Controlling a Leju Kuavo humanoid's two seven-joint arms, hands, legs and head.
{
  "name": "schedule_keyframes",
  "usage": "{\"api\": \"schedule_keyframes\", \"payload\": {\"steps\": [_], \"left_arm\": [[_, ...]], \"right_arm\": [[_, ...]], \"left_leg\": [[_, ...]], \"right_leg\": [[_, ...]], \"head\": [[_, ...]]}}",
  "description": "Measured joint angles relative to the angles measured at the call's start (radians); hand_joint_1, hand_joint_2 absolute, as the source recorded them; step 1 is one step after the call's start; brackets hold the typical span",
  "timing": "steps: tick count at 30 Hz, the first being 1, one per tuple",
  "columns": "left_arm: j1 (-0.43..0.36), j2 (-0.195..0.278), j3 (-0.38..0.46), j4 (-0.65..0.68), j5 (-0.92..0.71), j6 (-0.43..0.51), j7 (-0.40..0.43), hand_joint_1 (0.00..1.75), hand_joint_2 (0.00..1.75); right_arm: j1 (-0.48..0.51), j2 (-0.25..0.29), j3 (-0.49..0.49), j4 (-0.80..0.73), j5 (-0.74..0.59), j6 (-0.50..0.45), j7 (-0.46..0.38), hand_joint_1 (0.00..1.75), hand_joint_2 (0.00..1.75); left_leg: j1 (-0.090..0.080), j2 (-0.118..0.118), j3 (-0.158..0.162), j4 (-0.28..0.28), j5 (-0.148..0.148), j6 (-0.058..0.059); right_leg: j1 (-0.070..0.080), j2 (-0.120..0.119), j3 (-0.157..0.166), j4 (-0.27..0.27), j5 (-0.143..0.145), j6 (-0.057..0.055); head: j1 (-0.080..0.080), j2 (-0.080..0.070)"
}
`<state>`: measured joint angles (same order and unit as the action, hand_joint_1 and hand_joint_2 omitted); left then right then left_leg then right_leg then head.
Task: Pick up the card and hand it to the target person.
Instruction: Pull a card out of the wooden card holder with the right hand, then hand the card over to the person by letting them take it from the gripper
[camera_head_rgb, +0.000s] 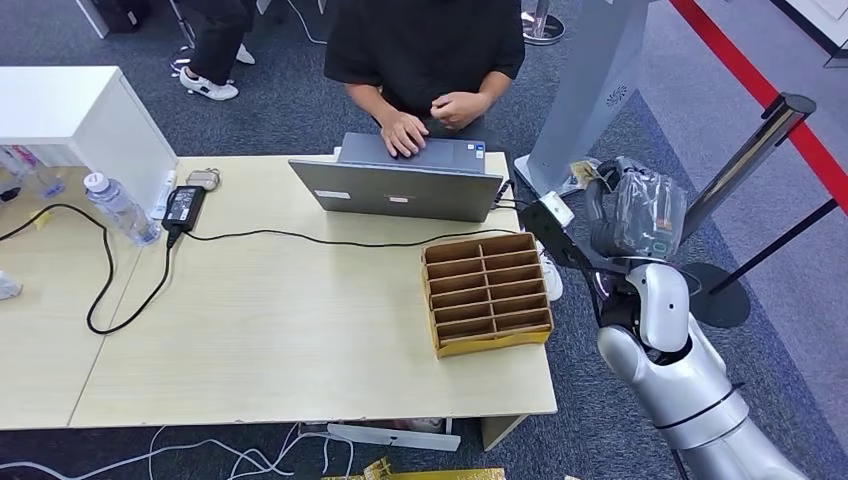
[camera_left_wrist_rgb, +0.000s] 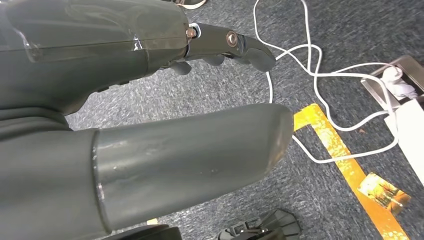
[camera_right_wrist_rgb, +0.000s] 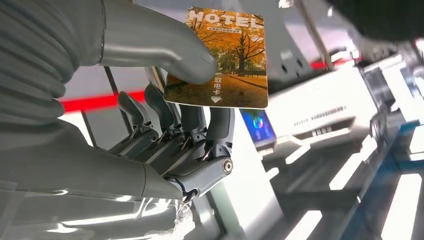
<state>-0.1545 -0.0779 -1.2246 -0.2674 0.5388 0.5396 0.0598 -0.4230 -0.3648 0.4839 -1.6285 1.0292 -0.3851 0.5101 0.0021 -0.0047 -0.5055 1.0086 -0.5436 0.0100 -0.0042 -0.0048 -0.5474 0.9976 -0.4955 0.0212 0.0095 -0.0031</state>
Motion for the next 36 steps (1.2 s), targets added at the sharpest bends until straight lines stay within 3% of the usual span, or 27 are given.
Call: {"api": "schedule_keyframes", "payload": {"steps": [11, 16, 25, 28, 31, 33, 34, 35, 36], "left_arm": [[-0.005, -0.003, -0.001, 0.0, -0.006, -0.006, 0.001, 0.0, 0.0], [-0.006, -0.003, -0.001, 0.0, -0.007, -0.015, 0.001, 0.0, 0.0], [-0.008, -0.003, -0.001, 0.0, -0.007, -0.015, 0.002, 0.0, 0.0], [-0.008, -0.003, -0.001, 0.0, -0.008, -0.015, 0.003, 0.0, 0.0], [-0.008, -0.002, -0.001, 0.0, -0.008, -0.015, 0.003, 0.0, 0.0], [-0.008, -0.002, -0.001, 0.0, -0.008, -0.015, 0.003, 0.0, 0.0], [-0.008, -0.002, -0.001, 0.0, -0.008, -0.015, 0.003, 0.0, 0.0], [-0.008, -0.002, -0.001, 0.0, -0.008, -0.015, 0.003, 0.0, 0.0], [-0.008, -0.002, -0.001, 0.0, -0.008, -0.015, 0.003, 0.0, 0.0]], "right_arm": [[-0.008, 0.006, 0.038, 0.084, -0.101, -0.012, 0.003, 1.49, 1.75], [-0.01, 0.007, 0.052, 0.113, -0.146, -0.032, 0.0, 1.59, 1.75], [-0.016, 0.009, 0.075, 0.142, -0.161, -0.062, -0.007, 1.55, 1.75], [-0.019, 0.009, 0.083, 0.148, -0.154, -0.062, -0.002, 1.46, 1.75], [-0.021, 0.009, 0.089, 0.154, -0.15, -0.062, 0.001, 0.89, 1.75], [-0.023, 0.009, 0.094, 0.159, -0.149, -0.061, 0.001, 1.0, 1.75], [-0.024, 0.009, 0.097, 0.161, -0.149, -0.061, 0.001, 1.23, 1.75], [-0.025, 0.009, 0.099, 0.162, -0.149, -0.061, 0.001, 1.25, 1.75], [-0.026, 0.009, 0.101, 0.164, -0.148, -0.06, 0.001, 1.14, 1.75]], "left_leg": [[0.0, 0.0, 0.0, 0.0, 0.0, 0.0], [0.0, 0.0, 0.0, 0.0, 0.0, 0.0], [0.0, 0.0, 0.0, 0.0, 0.0, 0.0], [0.0, 0.0, 0.0, 0.0, 0.0, 0.0], [0.0, 0.0, 0.0, 0.0, 0.0, 0.0], [0.0, 0.0, 0.0, 0.0, 0.0, 0.0], [0.0, 0.0, 0.0, 0.0, 0.0, 0.0], [0.0, 0.0, 0.0, 0.0, 0.0, 0.0], [0.0, 0.0, 0.0, 0.0, 0.0, 0.0]], "right_leg": [[0.0, 0.0, 0.0, 0.0, 0.0, 0.0], [0.0, 0.0, 0.0, 0.0, 0.0, 0.0], [0.0, 0.0, 0.0, 0.0, 0.0, 0.0], [0.0, 0.0, 0.0, 0.0, 0.0, 0.0], [0.0, 0.0, 0.0, 0.0, 0.0, 0.0], [0.0, 0.0, 0.0, 0.0, 0.0, 0.0], [0.0, 0.0, 0.0, 0.0, 0.0, 0.0], [0.0, 0.0, 0.0, 0.0, 0.0, 0.0], [0.0, 0.0, 0.0, 0.0, 0.0, 0.0]], "head": [[0.0, 0.0], [0.0, 0.0], [0.0, 0.0], [0.0, 0.0], [0.0, 0.0], [0.0, 0.0], [0.0, 0.0], [0.0, 0.0], [0.0, 0.0]]}}
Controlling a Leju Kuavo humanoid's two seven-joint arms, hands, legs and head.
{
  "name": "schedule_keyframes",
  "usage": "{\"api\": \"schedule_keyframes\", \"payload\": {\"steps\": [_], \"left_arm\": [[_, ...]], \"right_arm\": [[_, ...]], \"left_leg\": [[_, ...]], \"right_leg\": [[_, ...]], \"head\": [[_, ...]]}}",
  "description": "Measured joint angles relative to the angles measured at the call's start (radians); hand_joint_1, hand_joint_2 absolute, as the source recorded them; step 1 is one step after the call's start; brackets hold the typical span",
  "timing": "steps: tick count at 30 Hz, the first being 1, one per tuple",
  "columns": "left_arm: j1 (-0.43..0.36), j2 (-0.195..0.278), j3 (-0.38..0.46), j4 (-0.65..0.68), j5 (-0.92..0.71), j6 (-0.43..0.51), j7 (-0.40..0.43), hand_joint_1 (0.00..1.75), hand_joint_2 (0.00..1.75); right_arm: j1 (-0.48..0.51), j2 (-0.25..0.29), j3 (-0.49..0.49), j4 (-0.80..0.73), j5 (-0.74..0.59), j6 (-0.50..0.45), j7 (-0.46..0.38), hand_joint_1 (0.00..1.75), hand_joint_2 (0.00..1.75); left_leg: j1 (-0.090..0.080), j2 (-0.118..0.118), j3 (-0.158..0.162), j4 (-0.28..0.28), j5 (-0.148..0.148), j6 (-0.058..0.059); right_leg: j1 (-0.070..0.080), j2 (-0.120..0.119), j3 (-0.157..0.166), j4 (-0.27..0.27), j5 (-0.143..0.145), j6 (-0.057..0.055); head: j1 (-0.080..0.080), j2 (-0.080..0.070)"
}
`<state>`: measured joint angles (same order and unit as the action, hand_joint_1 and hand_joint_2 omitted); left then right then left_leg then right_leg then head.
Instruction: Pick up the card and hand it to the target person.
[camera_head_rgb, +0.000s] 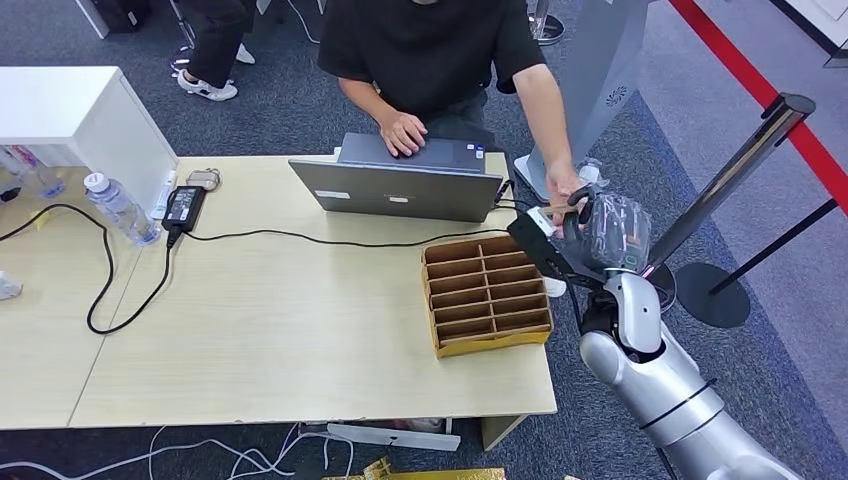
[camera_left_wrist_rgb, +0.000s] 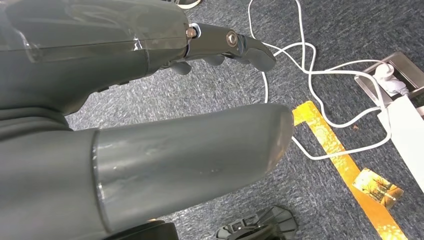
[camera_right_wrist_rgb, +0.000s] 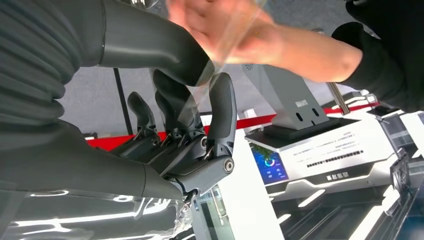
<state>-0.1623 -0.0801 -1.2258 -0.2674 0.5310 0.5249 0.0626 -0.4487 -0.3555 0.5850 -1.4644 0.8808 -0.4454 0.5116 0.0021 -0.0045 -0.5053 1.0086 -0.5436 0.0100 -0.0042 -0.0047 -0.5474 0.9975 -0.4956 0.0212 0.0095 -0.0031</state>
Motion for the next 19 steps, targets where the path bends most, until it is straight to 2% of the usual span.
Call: {"api": "schedule_keyframes", "payload": {"steps": [2, 5, 10, 14, 17, 19], "left_arm": [[0.0, 0.0, 0.0, 0.0, 0.0, 0.0, 0.0, 0.0, 0.0], [0.0, 0.0, 0.0, 0.0, 0.0, 0.0, 0.001, 0.0, 0.0], [0.0, 0.0, 0.0, 0.0, 0.0, 0.001, 0.002, 0.0, 0.0], [0.0, 0.0, 0.0, 0.0, 0.0, 0.002, 0.002, 0.0, 0.0], [0.0, 0.0, 0.0, 0.0, 0.0, 0.002, 0.002, 0.0, 0.0], [0.0, 0.0, 0.0, 0.0, 0.0, 0.003, 0.002, 0.0, 0.0]], "right_arm": [[-0.001, 0.0, 0.002, 0.003, 0.001, 0.002, 0.0, 1.01, 1.75], [-0.004, 0.0, 0.007, 0.007, 0.003, 0.006, 0.0, 1.17, 1.75], [-0.007, 0.0, 0.011, 0.009, 0.008, 0.013, 0.002, 1.27, 1.75], [-0.009, 0.0, 0.014, 0.012, 0.016, 0.014, 0.004, 1.42, 1.75], [-0.011, 0.0, 0.015, 0.014, 0.02, 0.014, 0.006, 1.47, 1.75], [-0.012, 0.0, 0.015, 0.015, 0.022, 0.014, 0.008, 1.44, 1.75]], "left_leg": [[0.0, 0.0, 0.0, 0.0, 0.0, 0.0], [0.0, 0.0, 0.0, 0.0, 0.0, 0.0], [0.0, 0.0, 0.0, 0.0, 0.0, 0.0], [0.0, 0.0, 0.0, 0.0, 0.0, 0.0], [0.0, 0.0, 0.0, 0.0, 0.0, 0.0], [0.0, 0.0, 0.0, 0.0, 0.0, 0.0]], "right_leg": [[0.0, 0.0, 0.0, 0.0, 0.0, 0.0], [0.0, 0.0, 0.0, 0.0, 0.0, 0.0], [0.0, 0.0, 0.0, 0.0, 0.0, 0.0], [0.0, 0.0, 0.0, 0.0, 0.0, 0.0], [0.0, 0.0, 0.0, 0.0, 0.0, 0.0], [0.0, 0.0, 0.0, 0.0, 0.0, 0.0]], "head": [[0.0, 0.0], [0.0, 0.0], [0.0, 0.0], [0.0, 0.0], [0.0, 0.0], [0.0, 0.0]]}}
